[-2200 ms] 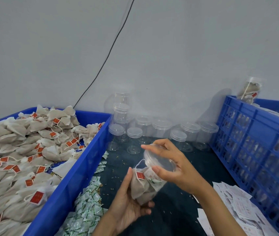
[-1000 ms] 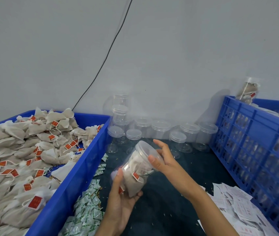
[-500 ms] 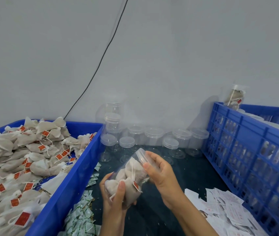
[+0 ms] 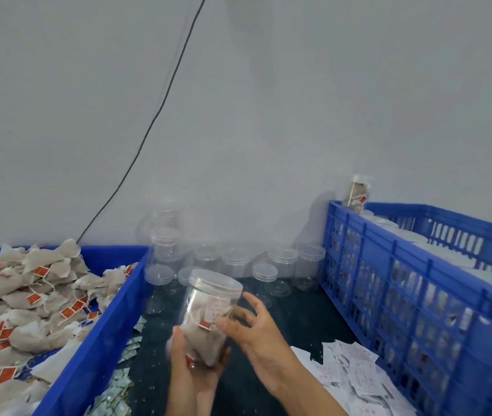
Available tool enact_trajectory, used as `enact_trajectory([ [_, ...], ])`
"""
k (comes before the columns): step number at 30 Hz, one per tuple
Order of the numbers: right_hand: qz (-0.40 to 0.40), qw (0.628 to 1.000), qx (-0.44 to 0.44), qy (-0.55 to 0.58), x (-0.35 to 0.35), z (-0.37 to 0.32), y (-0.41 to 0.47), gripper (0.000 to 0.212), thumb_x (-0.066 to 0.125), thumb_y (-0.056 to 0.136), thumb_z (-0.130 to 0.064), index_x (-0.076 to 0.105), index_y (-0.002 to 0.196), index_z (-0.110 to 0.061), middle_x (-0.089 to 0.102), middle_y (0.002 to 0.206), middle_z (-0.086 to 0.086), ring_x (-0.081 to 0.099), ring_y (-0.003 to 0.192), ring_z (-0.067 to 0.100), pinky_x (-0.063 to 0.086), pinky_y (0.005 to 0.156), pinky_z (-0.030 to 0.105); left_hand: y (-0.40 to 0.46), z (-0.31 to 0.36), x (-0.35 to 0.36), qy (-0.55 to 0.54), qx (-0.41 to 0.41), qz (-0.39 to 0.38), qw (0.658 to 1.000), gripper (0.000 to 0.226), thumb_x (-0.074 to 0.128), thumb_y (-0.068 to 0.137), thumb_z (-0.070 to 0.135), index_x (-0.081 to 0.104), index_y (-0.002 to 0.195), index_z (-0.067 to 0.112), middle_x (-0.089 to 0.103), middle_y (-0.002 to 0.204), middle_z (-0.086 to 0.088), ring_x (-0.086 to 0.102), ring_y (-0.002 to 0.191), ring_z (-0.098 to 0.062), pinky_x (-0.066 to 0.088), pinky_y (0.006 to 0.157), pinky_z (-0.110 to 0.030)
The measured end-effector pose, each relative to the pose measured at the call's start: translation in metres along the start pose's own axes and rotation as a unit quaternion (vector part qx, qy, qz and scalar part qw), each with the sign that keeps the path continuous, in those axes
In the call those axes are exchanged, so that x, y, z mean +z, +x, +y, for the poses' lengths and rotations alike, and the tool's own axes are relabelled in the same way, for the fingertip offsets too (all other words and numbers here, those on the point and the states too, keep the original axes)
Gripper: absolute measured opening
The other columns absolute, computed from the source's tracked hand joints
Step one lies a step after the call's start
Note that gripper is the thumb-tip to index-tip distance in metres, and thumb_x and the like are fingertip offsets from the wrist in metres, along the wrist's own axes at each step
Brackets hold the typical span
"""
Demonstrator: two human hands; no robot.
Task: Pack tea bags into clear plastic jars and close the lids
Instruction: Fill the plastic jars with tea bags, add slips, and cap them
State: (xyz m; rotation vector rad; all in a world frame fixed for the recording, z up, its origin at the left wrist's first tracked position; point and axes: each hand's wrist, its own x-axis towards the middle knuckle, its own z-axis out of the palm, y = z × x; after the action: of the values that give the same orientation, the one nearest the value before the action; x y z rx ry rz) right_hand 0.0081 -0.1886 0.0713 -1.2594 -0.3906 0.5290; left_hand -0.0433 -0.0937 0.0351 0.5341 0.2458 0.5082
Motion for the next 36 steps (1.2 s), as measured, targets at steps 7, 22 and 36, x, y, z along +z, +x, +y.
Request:
enact_trajectory([
  [7,0.024,0.993,-0.046,-0.107,-0.016,-0.039,-0.022,0.074,0.086,0.067,-0.014,0.045,0.128,-0.023,0.066,0.117,-0.003,0.063,0.107,0.011,0.052,0.082,0.020,-0.023,-0.015,0.043,0.072,-0.007,-0.131,0.989,0.062,0.042,0.083,0.057,0.060,0.122,0.013,0.070,0.111,-0.016,0.070,0.099,-0.028,0.057,0.077,-0.042],
  [22,0.235,0.944,-0.160,-0.165,-0.116,-0.239,0.003,0.046,0.083,0.067,-0.001,0.053,0.099,-0.016,0.064,0.100,0.005,0.061,0.085,0.020,0.052,0.045,0.028,0.046,-0.043,0.232,0.426,0.171,-0.283,0.842,0.044,0.062,0.092,0.025,0.048,0.134,0.017,0.056,0.129,0.002,0.055,0.118,-0.015,0.046,0.078,-0.010],
  [36,0.312,0.912,-0.146,-0.221,-0.249,-0.274,0.079,0.083,0.086,0.065,-0.006,0.034,0.130,-0.010,0.055,0.121,0.010,0.056,0.107,0.026,0.050,0.071,0.037,0.130,-0.131,0.306,0.506,0.145,-0.349,0.776,0.047,0.048,0.096,0.001,0.046,0.138,0.023,0.052,0.134,0.003,0.052,0.103,-0.004,0.041,0.067,-0.001],
])
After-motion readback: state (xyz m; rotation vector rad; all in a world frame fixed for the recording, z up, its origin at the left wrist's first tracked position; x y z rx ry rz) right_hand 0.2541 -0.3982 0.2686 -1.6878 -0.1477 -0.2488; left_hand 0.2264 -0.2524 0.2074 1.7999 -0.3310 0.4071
